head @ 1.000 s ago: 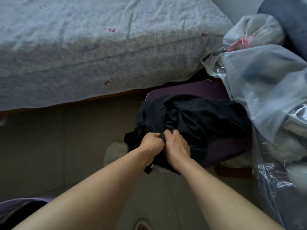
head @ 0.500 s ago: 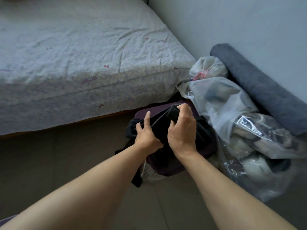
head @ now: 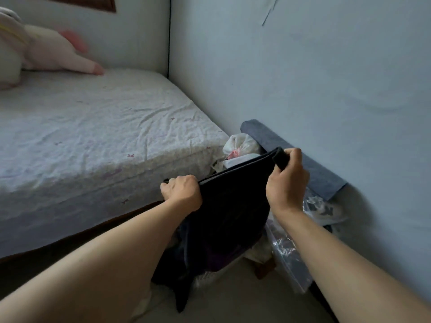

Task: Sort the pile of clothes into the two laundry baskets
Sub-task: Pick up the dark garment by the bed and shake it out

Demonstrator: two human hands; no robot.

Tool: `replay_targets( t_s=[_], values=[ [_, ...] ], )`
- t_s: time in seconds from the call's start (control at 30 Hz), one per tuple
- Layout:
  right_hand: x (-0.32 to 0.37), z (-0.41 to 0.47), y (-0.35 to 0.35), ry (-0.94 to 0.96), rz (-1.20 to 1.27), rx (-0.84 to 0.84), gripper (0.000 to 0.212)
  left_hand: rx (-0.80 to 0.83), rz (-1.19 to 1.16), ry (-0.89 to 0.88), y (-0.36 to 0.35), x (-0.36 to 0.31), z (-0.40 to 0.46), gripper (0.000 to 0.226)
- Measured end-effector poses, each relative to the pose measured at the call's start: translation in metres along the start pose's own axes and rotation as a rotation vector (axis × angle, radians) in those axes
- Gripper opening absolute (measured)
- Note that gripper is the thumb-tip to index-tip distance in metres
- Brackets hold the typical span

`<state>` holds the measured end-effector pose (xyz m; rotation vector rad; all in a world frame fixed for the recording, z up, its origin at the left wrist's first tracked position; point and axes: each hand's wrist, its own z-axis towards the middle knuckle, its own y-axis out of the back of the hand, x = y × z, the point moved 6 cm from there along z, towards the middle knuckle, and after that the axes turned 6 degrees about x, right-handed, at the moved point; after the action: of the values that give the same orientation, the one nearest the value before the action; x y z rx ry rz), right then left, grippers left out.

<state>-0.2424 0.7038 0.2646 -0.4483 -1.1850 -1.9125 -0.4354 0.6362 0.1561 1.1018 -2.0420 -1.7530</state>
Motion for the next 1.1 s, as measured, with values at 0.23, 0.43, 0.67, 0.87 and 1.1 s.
replay_targets(
  t_s=[0.23, 0.43, 0.67, 0.87, 1.1],
  values=[
    [0.011, 0.016, 0.074, -0.298, -0.048, 0.047, 0.027, 0.007, -0.33, -0.106, 0.094, -0.061, -0.042, 0.018],
    [0.041, 0.025, 0.118, -0.35, 0.126, 0.2, 0.033, 0.112, -0.611, -0.22, 0.136, -0.128, -0.081, 0.032],
    [0.062, 0.015, 0.15, -0.259, 0.161, 0.534, 0.016, 0.167, -0.842, -0.259, 0.156, -0.198, -0.133, 0.035],
    [0.051, 0.01, 0.221, -0.136, -0.258, 0.473, 0.047, 0.23, -0.964, -0.368, 0.164, -0.255, -0.192, 0.032],
    [0.023, 0.003, 0.331, -0.257, -0.048, 0.151, 0.007, 0.268, -0.961, -0.62, 0.174, -0.309, -0.279, 0.014]
  ],
)
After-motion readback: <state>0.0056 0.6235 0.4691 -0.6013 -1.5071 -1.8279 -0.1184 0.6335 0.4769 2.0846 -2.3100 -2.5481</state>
